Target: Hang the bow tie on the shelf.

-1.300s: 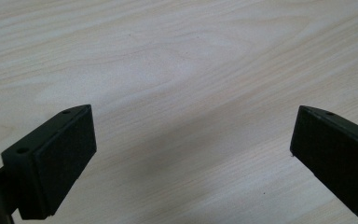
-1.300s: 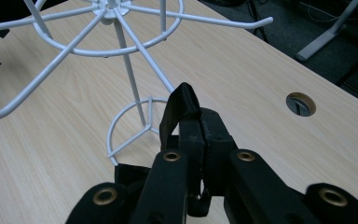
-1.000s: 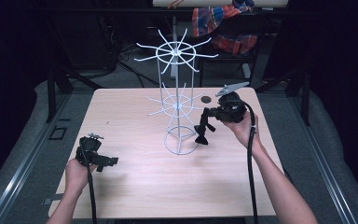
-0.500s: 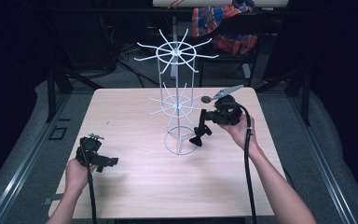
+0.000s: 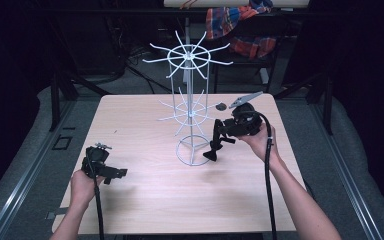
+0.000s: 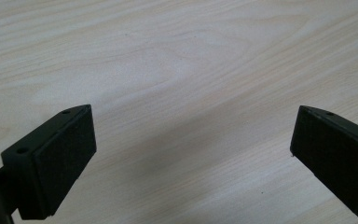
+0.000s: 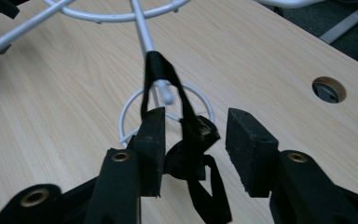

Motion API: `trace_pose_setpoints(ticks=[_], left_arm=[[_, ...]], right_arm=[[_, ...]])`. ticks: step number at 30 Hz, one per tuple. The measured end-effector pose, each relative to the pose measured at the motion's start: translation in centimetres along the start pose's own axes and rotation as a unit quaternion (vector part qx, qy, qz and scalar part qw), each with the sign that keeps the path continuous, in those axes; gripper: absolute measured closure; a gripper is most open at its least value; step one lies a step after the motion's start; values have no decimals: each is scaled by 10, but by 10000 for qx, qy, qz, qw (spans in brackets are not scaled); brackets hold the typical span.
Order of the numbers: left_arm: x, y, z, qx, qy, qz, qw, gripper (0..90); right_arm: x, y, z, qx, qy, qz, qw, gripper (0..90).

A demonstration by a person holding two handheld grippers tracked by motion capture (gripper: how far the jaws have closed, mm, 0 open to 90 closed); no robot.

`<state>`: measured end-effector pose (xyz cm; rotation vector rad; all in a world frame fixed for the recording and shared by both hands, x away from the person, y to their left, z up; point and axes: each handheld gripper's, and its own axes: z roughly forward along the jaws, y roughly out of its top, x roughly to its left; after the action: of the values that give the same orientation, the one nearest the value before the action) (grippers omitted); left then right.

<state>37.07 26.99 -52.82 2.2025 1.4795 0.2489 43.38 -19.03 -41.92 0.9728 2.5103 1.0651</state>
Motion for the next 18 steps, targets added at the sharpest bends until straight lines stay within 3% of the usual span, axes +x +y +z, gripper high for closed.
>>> trace_pose_setpoints(ticks=[10, 18], left_arm=[[-2, 1, -2, -12, 2, 29, 10000, 1], [-2, 1, -2, -36, -2, -2, 10000, 1]], right_arm=[[-3, -9, -20, -38, 24, 100, 9999, 456], [-1, -25, -34, 210, 146, -17, 9997, 363]])
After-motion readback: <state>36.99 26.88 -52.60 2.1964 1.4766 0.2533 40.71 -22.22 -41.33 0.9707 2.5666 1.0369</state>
